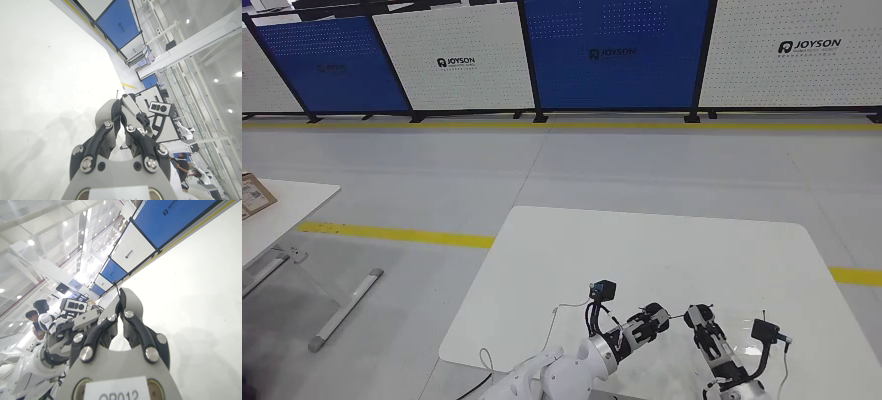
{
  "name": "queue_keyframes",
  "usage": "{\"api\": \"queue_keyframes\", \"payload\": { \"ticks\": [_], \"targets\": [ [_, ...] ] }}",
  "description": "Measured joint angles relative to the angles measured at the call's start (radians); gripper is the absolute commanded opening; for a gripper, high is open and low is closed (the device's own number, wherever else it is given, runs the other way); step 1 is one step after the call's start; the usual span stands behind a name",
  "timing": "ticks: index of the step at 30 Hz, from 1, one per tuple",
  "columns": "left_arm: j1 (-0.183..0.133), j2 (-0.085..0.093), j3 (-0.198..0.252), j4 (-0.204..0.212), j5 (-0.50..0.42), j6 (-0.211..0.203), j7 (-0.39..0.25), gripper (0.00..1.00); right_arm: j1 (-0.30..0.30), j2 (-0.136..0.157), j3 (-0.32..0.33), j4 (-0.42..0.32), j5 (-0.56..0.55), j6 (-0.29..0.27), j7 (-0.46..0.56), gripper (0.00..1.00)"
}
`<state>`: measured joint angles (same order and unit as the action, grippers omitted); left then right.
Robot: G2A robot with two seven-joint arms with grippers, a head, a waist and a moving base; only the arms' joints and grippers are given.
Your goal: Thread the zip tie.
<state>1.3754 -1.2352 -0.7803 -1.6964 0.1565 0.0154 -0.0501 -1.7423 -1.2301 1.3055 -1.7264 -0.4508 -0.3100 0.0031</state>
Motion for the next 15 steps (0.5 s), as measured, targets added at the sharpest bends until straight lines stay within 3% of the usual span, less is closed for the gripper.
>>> {"api": "queue_keyframes", "payload": {
  "ticks": [15],
  "targets": [
    [-0.001,-0.007,0.0,-0.002,-0.029,-0.016,0.002,0.0,-0.021,0.002,0.035,-0.025,0.035,-0.029,-0.015,0.0]
  ]
}}
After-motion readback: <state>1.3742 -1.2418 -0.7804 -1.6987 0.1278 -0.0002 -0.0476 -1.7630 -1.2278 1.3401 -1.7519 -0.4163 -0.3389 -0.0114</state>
